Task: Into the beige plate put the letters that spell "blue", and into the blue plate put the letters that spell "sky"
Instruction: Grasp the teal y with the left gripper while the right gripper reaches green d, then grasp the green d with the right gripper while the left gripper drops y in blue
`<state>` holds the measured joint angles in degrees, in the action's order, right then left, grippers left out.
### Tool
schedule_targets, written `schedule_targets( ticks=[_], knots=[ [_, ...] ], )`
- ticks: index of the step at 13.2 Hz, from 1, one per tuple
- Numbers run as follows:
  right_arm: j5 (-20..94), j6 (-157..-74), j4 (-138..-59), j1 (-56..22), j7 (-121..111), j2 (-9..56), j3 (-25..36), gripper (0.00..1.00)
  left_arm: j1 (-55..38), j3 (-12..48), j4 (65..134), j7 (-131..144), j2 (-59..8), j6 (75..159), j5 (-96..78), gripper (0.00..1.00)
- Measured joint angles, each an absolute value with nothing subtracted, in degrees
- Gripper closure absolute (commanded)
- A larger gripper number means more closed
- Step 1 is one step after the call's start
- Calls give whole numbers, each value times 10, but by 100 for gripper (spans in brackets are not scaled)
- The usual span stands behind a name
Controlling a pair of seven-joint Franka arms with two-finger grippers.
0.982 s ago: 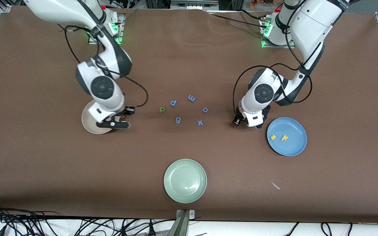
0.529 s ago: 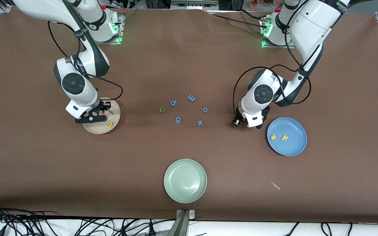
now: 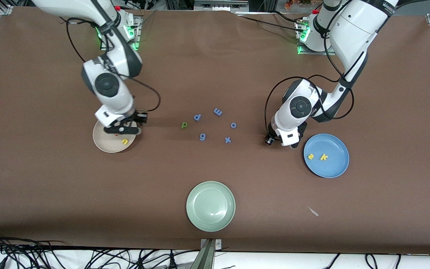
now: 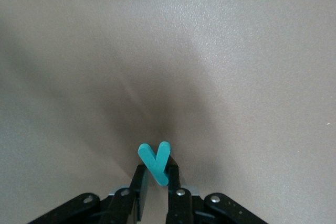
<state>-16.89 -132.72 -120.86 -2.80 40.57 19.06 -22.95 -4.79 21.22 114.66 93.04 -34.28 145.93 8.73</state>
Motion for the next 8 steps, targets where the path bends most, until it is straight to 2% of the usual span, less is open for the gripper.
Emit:
schedule_targets(
  ticks=[4,8],
  knots=[
    [-169,-1351,-1148,-83,572,274,-271,36,-47,210,1143,930,-343,1457,87,99],
    [-182,-1405,-1122,-114,599,334,-271,36,-44,206,1110,930,-338,1404,112,100]
  ],
)
